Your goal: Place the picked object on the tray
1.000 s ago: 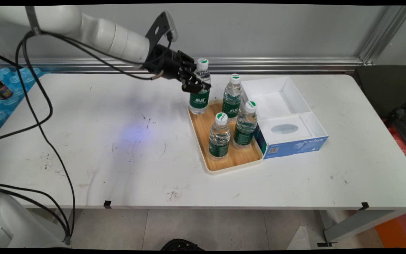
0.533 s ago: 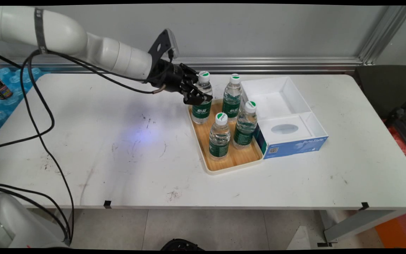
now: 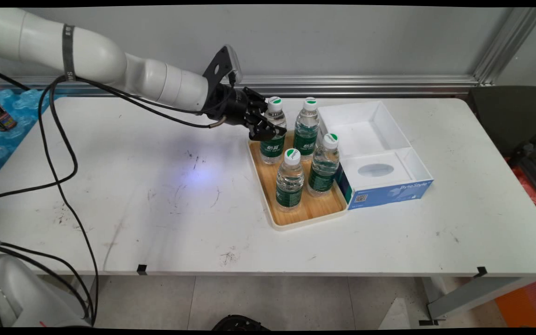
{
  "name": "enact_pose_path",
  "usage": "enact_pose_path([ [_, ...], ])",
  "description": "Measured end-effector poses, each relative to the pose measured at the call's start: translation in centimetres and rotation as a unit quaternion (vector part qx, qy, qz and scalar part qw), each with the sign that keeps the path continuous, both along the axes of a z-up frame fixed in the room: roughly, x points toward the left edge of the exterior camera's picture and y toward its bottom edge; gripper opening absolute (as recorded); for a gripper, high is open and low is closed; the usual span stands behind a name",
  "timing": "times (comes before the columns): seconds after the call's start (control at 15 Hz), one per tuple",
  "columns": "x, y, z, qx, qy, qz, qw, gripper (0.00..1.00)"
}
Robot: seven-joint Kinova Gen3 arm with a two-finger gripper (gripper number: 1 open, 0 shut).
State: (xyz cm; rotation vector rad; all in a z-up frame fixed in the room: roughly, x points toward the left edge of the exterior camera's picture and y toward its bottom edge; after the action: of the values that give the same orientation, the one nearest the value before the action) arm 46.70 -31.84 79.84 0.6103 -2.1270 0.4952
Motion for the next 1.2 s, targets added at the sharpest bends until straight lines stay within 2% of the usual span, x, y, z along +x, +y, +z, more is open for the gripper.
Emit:
enact_pose_path([
  [1.2, 0.4, -0.5, -1.8, 0.002, -0.012, -0.005, 0.9999, 0.0],
])
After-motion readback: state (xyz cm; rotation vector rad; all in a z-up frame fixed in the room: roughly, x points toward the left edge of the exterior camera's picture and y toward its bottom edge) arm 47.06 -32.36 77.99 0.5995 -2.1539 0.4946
